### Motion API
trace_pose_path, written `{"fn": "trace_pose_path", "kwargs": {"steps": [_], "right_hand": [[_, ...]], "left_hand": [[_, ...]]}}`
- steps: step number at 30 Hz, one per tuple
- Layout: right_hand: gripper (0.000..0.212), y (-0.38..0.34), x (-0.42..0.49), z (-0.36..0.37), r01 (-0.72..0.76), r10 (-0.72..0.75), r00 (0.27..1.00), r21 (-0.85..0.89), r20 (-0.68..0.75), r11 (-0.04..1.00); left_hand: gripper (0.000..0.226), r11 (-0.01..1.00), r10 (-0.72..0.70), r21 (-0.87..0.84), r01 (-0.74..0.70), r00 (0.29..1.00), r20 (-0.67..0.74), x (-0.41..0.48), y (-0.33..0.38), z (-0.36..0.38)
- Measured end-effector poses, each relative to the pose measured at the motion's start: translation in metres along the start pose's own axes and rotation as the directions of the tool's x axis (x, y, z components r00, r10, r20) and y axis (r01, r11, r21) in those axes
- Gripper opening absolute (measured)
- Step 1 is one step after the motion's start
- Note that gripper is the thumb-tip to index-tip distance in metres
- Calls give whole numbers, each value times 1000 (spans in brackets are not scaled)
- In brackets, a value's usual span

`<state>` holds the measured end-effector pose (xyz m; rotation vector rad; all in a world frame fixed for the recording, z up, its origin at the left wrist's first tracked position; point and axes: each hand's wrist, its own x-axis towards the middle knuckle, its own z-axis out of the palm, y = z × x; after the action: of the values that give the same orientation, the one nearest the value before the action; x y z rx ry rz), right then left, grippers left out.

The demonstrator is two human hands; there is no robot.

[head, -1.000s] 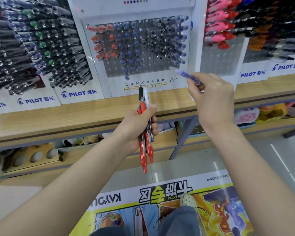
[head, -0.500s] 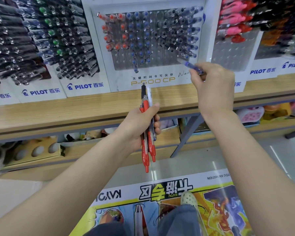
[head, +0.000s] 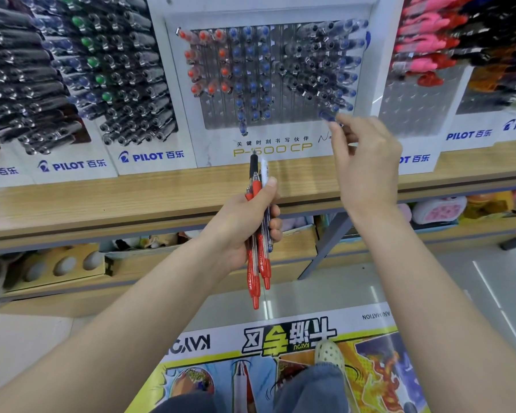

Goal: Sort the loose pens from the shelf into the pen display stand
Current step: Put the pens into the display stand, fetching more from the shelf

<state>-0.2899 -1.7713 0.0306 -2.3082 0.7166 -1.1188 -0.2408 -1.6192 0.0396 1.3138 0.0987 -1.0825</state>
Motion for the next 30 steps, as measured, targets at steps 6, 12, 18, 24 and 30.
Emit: {"fn": "trace_pose_path", "kwargs": {"steps": [6, 12, 18, 24, 30], "right_hand": [[13, 0, 8, 10, -141, 149, 988, 136, -51, 981], [11, 5, 6, 10, 1, 0, 1000, 45, -14, 999], [11, 15, 14, 2, 117, -117, 993, -3, -11, 993], [12, 9, 12, 5, -54, 47, 997, 127, 53, 990], [26, 2, 0, -11, -183, 144, 975, 239, 172, 954]], "left_hand": [[27, 1000, -13, -4, 13, 1000, 2, 6, 3, 3], [25, 999, -27, -23, 26, 1000, -5, 10, 4, 7], [20, 999, -41, -30, 41, 999, -10, 13, 1, 13], [20, 998, -43, -57, 42, 999, -24, 11, 4, 23], [14, 991, -30, -130, 25, 999, -36, 11, 2, 28]]}}
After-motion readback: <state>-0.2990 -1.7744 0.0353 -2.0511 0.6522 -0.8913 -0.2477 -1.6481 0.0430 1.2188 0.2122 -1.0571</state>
